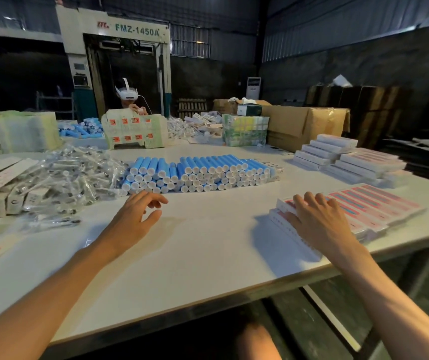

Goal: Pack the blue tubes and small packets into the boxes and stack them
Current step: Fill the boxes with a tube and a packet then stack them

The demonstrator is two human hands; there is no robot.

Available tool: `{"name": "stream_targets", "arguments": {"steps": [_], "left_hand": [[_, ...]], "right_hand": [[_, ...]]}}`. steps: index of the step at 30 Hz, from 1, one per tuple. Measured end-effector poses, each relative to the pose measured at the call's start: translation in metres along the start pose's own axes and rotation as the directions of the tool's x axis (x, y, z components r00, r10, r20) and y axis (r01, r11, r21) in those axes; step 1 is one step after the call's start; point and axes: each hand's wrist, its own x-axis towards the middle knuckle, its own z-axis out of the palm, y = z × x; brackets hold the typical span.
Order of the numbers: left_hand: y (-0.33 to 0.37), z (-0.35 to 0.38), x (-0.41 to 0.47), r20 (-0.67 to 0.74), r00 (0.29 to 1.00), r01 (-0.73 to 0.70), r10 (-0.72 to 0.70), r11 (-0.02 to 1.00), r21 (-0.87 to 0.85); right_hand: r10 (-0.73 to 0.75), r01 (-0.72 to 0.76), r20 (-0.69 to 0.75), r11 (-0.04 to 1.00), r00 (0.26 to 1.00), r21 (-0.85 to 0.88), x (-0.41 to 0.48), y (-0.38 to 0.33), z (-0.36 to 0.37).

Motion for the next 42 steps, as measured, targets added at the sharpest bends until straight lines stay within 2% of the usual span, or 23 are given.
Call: {"name": "stream_targets", "arguments": {"steps": [2,5,8,10,13,15,18,22,24,26,29,35,37,40,42], "left_hand": [[0.002,0.001,-0.001,0.017,1.000,-0.002,0.002,1.000,-0.001],[0.006,-0.001,-0.002,0.018,1.000,0.017,-0.018,1.000,0.009],[0.014,-0.006,-0.004,0.001,0.998,0.063,-0.063,0.996,0.071],[0.018,-0.012,-0.003,0.009,0.995,0.098,-0.100,0.982,0.159],[0.020,-0.035,0.002,0.062,0.974,0.190,-0.219,0.932,0.307],[0.015,-0.061,0.001,0.077,0.932,0.302,-0.354,0.876,0.377],[-0.004,-0.106,-0.012,0.015,0.831,0.444,-0.557,0.678,0.586],[-0.023,-0.153,-0.055,-0.194,0.616,0.551,-0.764,0.241,0.799],[-0.030,-0.164,-0.083,-0.248,0.526,0.540,-0.814,0.095,0.836],[-0.037,-0.163,-0.107,-0.270,0.493,0.513,-0.827,0.025,0.858],[-0.042,-0.154,-0.121,-0.313,0.537,0.438,-0.783,-0.058,0.897],[-0.038,-0.149,-0.112,-0.278,0.546,0.449,-0.790,-0.004,0.893],[-0.034,-0.153,-0.105,-0.263,0.560,0.530,-0.786,0.096,0.842],[-0.027,-0.164,-0.092,-0.184,0.537,0.706,-0.823,0.320,0.632],[-0.021,-0.168,-0.078,-0.109,0.563,0.735,-0.819,0.437,0.518]], "right_hand": [[-0.020,0.023,-0.065,0.999,0.998,0.047,0.008,-0.014,-0.013],[-0.066,0.095,-0.114,0.958,0.991,0.269,0.030,-0.055,-0.036],[-0.118,0.202,-0.189,0.822,0.975,0.532,0.052,-0.114,-0.056],[-0.152,0.272,-0.239,0.730,0.959,0.627,0.062,-0.157,-0.065],[-0.212,0.338,-0.264,0.622,0.941,0.706,0.071,-0.215,-0.071],[-0.271,0.362,-0.246,0.586,0.931,0.725,0.073,-0.243,-0.066],[-0.354,0.367,-0.182,0.575,0.917,0.731,0.071,-0.267,-0.044],[-0.441,0.430,-0.188,0.550,0.877,0.716,0.070,-0.278,-0.023],[-0.465,0.458,-0.207,0.529,0.861,0.715,0.072,-0.281,-0.019],[-0.479,0.471,-0.213,0.523,0.852,0.710,0.074,-0.281,-0.016],[-0.479,0.460,-0.208,0.500,0.853,0.734,0.075,-0.280,-0.013],[-0.496,0.449,-0.204,0.445,0.844,0.775,0.075,-0.277,-0.012],[-0.499,0.450,-0.207,0.435,0.841,0.780,0.075,-0.276,-0.012],[-0.491,0.445,-0.214,0.422,0.845,0.790,0.075,-0.277,-0.011],[-0.475,0.413,-0.198,0.404,0.857,0.816,0.076,-0.278,-0.013]]}}
